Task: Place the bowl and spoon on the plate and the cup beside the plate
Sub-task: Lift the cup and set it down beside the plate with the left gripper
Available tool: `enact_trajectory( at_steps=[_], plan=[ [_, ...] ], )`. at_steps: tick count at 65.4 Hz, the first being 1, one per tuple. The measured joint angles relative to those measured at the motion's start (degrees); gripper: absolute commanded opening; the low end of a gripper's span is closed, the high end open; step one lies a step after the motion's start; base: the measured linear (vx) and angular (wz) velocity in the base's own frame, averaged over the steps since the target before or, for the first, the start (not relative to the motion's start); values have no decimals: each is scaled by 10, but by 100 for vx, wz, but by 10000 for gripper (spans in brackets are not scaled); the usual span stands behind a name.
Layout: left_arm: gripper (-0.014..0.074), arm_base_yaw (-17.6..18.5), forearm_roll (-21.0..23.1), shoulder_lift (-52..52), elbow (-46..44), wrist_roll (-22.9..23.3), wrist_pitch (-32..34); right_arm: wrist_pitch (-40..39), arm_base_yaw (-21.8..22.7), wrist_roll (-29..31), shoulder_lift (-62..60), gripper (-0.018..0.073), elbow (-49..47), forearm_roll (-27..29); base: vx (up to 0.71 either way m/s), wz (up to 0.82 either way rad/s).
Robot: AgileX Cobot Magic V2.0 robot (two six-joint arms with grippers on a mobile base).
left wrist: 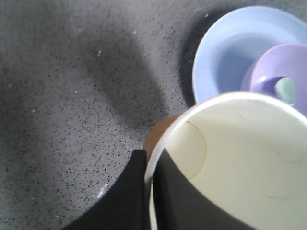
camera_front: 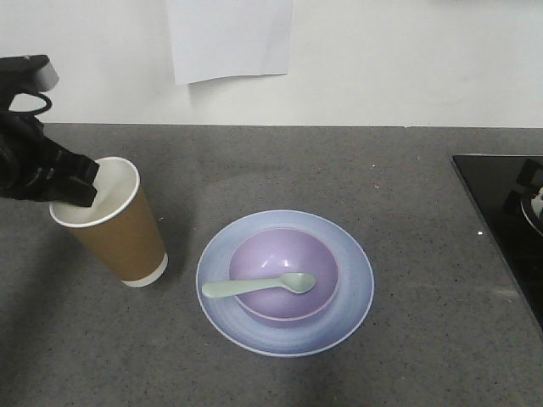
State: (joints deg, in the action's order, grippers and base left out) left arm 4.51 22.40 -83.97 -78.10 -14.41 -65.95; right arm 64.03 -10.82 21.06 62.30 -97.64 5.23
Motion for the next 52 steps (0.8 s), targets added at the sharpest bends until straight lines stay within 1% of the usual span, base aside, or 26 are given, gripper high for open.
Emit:
enact_trajectory(
  at_steps=[15, 25, 44, 52],
  plan=[
    [-7, 0, 0, 0, 77, -1, 58, 5, 0, 0, 0, -5, 0, 0, 0, 0],
    [-7, 0, 0, 1, 113, -2, 78, 5, 0, 0, 0, -5, 0, 0, 0, 0],
    [1, 0, 2, 1, 116, -2, 83, 5, 0, 0, 0, -5, 0, 2, 0, 0],
    [45, 0, 5, 1, 116, -3, 86, 5, 0, 0, 0, -5, 0, 2, 0, 0]
  ],
)
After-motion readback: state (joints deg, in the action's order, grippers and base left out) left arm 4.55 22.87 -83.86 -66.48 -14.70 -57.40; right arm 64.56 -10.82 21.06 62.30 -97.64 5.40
